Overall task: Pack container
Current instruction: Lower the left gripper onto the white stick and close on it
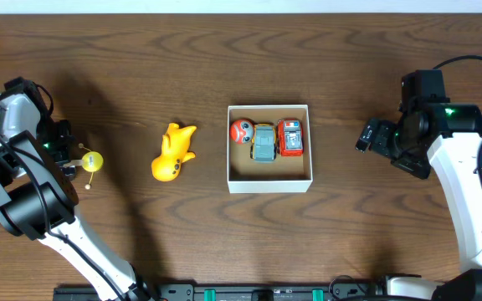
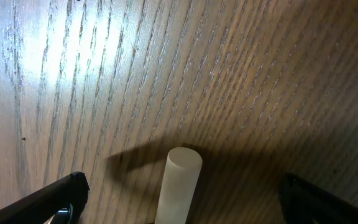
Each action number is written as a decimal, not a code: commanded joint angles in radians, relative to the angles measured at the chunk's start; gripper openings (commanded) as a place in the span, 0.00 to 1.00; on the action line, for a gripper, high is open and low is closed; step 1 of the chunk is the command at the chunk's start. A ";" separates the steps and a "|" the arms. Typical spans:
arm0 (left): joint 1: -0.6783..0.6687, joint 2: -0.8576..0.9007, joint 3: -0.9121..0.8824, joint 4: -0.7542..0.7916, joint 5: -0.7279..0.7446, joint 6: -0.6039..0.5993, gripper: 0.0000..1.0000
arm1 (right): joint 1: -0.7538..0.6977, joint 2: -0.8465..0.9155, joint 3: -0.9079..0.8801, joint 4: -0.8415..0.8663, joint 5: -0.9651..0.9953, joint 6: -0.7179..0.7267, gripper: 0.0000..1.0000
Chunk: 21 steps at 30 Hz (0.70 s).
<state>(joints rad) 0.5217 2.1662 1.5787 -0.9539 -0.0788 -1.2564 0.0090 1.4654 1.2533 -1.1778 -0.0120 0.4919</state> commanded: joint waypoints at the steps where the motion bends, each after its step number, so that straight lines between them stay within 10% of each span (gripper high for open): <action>1: -0.002 0.021 -0.017 0.011 -0.010 0.006 0.99 | 0.005 0.000 -0.005 0.002 -0.004 -0.011 0.99; 21: -0.017 0.023 -0.059 0.058 0.071 0.051 0.99 | 0.005 0.000 -0.005 0.003 -0.004 -0.011 0.99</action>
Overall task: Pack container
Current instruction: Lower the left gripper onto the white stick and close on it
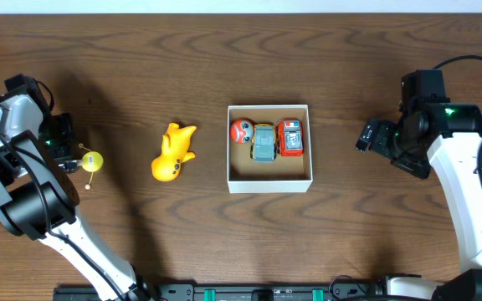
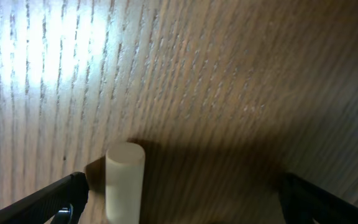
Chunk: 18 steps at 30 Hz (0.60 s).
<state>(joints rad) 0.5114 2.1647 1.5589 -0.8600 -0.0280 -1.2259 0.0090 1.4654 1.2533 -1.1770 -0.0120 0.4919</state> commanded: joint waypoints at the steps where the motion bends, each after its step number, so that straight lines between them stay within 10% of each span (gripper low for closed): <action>1: -0.007 0.024 -0.039 -0.044 0.020 0.021 0.99 | 0.005 0.000 -0.005 0.003 -0.004 -0.011 0.99; 18: -0.007 0.024 -0.062 -0.091 0.017 0.021 0.99 | 0.005 0.000 -0.005 -0.006 -0.004 -0.011 0.99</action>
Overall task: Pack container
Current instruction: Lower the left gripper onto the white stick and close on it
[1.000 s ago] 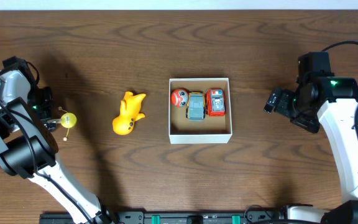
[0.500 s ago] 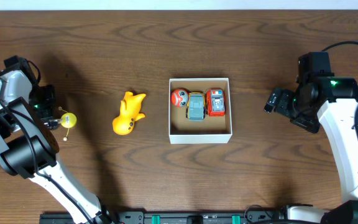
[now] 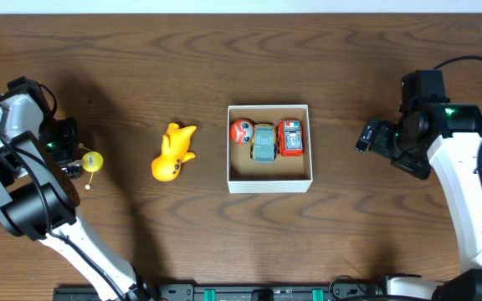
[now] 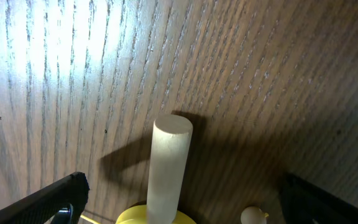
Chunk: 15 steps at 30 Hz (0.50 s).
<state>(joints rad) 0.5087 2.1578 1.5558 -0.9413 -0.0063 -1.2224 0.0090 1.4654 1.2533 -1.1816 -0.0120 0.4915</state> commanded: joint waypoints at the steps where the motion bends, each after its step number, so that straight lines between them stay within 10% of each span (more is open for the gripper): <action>1: -0.004 0.031 -0.069 0.003 -0.005 0.018 0.99 | 0.005 0.000 -0.005 -0.001 -0.004 -0.011 0.99; 15: -0.004 0.031 -0.148 0.080 -0.005 0.018 0.99 | 0.005 0.000 -0.005 0.000 -0.004 -0.011 0.99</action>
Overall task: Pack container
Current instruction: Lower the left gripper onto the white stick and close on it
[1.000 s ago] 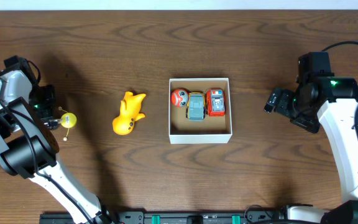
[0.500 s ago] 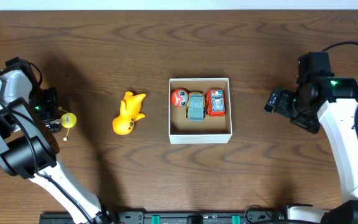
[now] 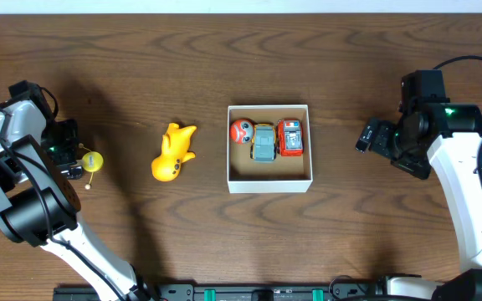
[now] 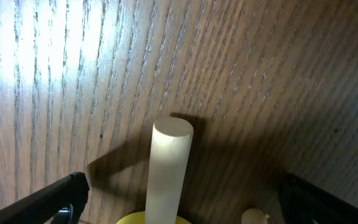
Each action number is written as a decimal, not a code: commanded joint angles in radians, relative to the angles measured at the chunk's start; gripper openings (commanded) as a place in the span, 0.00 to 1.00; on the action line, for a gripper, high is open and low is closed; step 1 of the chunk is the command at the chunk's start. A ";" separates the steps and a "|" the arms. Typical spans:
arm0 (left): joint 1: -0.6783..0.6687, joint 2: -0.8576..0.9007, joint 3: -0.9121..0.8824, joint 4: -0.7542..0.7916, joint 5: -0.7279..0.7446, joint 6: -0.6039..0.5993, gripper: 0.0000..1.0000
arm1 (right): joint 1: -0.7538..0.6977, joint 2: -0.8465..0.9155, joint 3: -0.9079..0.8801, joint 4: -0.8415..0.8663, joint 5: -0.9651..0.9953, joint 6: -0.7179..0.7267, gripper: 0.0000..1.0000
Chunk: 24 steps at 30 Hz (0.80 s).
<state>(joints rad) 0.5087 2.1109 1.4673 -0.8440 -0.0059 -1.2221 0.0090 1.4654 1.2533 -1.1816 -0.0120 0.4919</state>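
A white box point(image 3: 269, 182) in the table's middle holds an orange-red ball point(image 3: 240, 130), a grey-teal car point(image 3: 264, 142) and a red car point(image 3: 289, 137). A yellow duck point(image 3: 172, 154) lies on the wood left of the box. Far left sits a small yellow ball toy with pegs point(image 3: 92, 160). My left gripper point(image 3: 72, 159) is right beside it. In the left wrist view its cream peg point(image 4: 169, 168) rises from the yellow ball point(image 4: 160, 219) between my wide-apart fingers; my left gripper point(image 4: 182, 193) is open. My right gripper point(image 3: 371, 136) hovers right of the box.
The tabletop is dark wood. A second small cream knob point(image 4: 255, 216) of the toy shows near my right finger point(image 4: 319, 199). The table's far edge runs along the top of the overhead view.
Almost nothing has changed. The peg stands at the same spot between my open left fingers, and the view has shifted only slightly. The right arm has not moved.
The peg's tip first showed low in the left wrist view. It then stood close to the left finger. After that it sat midway between the open fingers with the yellow ball showing below, as it does now. Box, duck and right arm stayed put.
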 commanded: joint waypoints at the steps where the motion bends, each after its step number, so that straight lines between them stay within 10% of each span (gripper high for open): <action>1: -0.004 0.078 -0.059 -0.023 -0.005 0.018 0.98 | 0.005 0.000 -0.005 0.000 -0.004 -0.011 0.99; 15: -0.004 0.078 -0.059 -0.068 -0.005 0.018 0.40 | 0.005 0.000 -0.005 0.000 -0.004 -0.011 0.99; 24: -0.004 0.078 -0.059 -0.071 -0.005 0.018 0.29 | 0.005 0.000 -0.005 0.000 -0.004 -0.011 0.99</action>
<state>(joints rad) 0.5068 2.1113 1.4654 -0.8951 0.0006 -1.2041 0.0090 1.4654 1.2533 -1.1816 -0.0120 0.4919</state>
